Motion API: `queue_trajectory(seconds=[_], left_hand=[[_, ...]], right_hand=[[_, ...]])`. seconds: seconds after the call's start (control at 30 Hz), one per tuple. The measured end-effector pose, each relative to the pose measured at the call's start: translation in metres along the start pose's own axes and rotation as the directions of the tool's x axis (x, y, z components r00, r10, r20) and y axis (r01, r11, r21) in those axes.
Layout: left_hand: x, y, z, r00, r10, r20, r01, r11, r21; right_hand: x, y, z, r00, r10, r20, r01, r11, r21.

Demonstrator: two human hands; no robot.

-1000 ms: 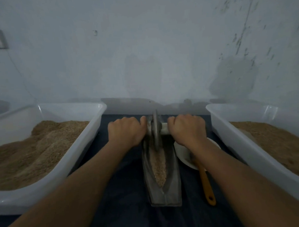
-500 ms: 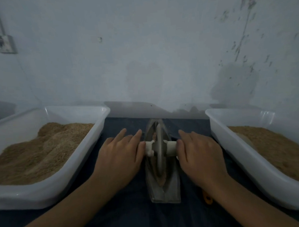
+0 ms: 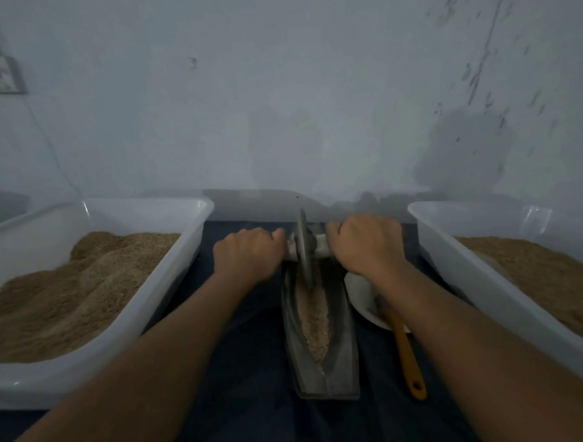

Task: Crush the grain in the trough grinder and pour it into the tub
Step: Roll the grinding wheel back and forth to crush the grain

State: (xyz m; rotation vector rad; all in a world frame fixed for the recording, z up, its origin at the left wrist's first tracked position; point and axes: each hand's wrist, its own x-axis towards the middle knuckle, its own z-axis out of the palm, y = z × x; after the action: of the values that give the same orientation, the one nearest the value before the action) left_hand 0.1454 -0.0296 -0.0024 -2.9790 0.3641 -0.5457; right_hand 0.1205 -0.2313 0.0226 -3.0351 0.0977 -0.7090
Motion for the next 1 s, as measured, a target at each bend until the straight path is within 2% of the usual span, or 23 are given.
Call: queue_trajectory(seconds=[0.07, 0.1, 0.23, 0.3, 0.37, 0.47, 0.6, 0.73, 0.77, 0.83, 0.9, 1.0], left_hand=[[0.008, 0.0, 0.002, 0.998, -0.047, 0.031, 0.049, 0.996, -0.074], [0.005, 0.0, 0.002, 0.999, -0.037, 0.006, 0.038, 0.997, -0.06], [-0.028, 0.003, -0.002, 0.989, 0.074, -0.131, -0.074, 0.997, 0.009], [-0.049, 0.005, -0.003, 0.967, 0.077, -0.244, -0.079, 0.997, -0.001], [-0.072, 0.008, -0.008, 0.93, 0.029, -0.366, -0.076, 0.99, -0.115], [-0.099, 0.014, -0.016, 0.892, 0.072, -0.446, -0.138, 0.983, -0.117], [-0.105, 0.015, -0.02, 0.901, 0.079, -0.425, -0.148, 0.98, -0.132], [-0.073, 0.012, -0.01, 0.928, -0.014, -0.373, -0.076, 0.972, -0.224], [-0.063, 0.01, -0.008, 0.94, -0.003, -0.34, -0.06, 0.983, -0.175], [-0.047, 0.008, -0.006, 0.965, 0.09, -0.248, -0.081, 0.996, 0.045], [-0.03, 0.008, -0.005, 0.981, 0.085, -0.175, -0.067, 0.992, 0.108], [-0.005, 0.01, -0.007, 0.99, 0.001, -0.142, 0.008, 0.998, 0.06]], right_hand=[[0.01, -0.004, 0.0, 0.999, 0.034, 0.029, -0.035, 0.999, 0.04], [0.01, -0.005, 0.001, 0.999, 0.037, 0.01, -0.037, 0.998, 0.041], [-0.024, -0.003, 0.0, 0.998, -0.003, -0.065, 0.006, 0.999, 0.054], [-0.048, 0.002, 0.001, 0.996, -0.017, -0.086, 0.026, 0.994, 0.102], [-0.073, 0.012, 0.001, 0.98, -0.051, -0.19, 0.08, 0.986, 0.147], [-0.106, 0.024, 0.001, 0.944, -0.077, -0.32, 0.145, 0.97, 0.194], [-0.117, 0.03, 0.003, 0.925, -0.115, -0.362, 0.194, 0.962, 0.19], [-0.085, 0.02, 0.006, 0.939, -0.093, -0.331, 0.138, 0.984, 0.115], [-0.074, 0.018, 0.005, 0.952, -0.107, -0.286, 0.127, 0.99, 0.054], [-0.051, 0.015, 0.009, 0.964, -0.201, -0.177, 0.172, 0.971, -0.167], [-0.031, 0.012, 0.012, 0.975, -0.195, -0.104, 0.177, 0.972, -0.157], [-0.013, 0.011, 0.017, 0.988, -0.136, -0.078, 0.124, 0.982, -0.143]])
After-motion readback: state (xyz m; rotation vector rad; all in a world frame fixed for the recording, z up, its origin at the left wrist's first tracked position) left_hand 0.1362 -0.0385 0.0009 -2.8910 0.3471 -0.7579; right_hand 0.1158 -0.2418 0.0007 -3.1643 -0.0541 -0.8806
